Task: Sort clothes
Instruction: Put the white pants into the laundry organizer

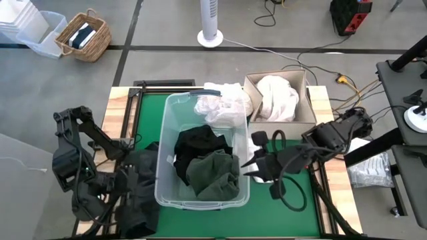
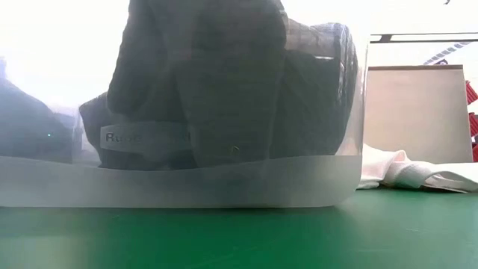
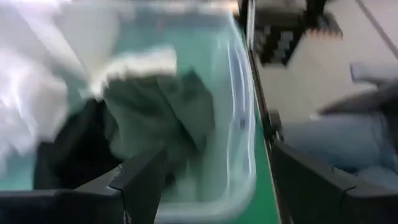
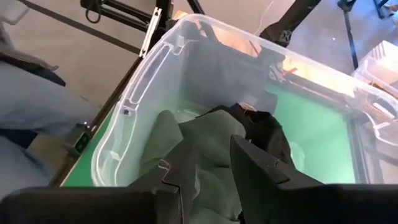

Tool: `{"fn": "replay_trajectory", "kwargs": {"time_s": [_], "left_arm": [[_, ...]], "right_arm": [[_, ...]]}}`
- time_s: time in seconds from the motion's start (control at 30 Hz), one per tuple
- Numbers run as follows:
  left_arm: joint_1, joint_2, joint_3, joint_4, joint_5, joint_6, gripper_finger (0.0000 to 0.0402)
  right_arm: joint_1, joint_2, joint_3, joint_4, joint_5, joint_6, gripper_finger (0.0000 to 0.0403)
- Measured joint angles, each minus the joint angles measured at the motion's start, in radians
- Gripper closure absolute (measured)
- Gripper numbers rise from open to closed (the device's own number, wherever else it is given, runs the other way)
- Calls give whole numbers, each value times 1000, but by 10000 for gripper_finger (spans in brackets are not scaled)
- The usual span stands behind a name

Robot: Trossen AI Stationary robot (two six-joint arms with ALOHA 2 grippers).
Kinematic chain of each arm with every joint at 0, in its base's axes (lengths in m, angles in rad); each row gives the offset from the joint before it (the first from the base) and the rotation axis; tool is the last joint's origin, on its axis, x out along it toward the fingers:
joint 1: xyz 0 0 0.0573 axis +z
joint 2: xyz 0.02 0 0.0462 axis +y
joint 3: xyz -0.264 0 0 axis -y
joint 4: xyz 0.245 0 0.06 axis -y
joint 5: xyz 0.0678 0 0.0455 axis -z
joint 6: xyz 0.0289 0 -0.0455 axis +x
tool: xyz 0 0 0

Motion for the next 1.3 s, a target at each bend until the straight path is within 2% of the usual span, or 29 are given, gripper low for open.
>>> {"fn": "replay_trajectory", "kwargs": {"time_s": [0.3, 0.4, 0.53, 0.87, 1.17, 1.3], "left_arm": [[0, 7, 0, -221, 295, -355, 138], [-1, 22, -1, -285, 344, -450, 138], [-8, 53, -1, -338, 386, -502, 138], [-30, 115, -1, -343, 417, -506, 138], [-40, 121, -1, -343, 383, -504, 138], [-44, 121, -1, -343, 361, -502, 138]], "right_arm": [[43, 3, -11, -5, 54, 73, 298], [60, 3, -20, -10, 88, 114, 296], [77, 3, -44, -55, 137, 180, 299], [106, 4, -188, -353, 210, 539, 291], [174, 0, -432, -345, 209, 722, 270], [211, -4, -563, -269, 207, 789, 255]]}}
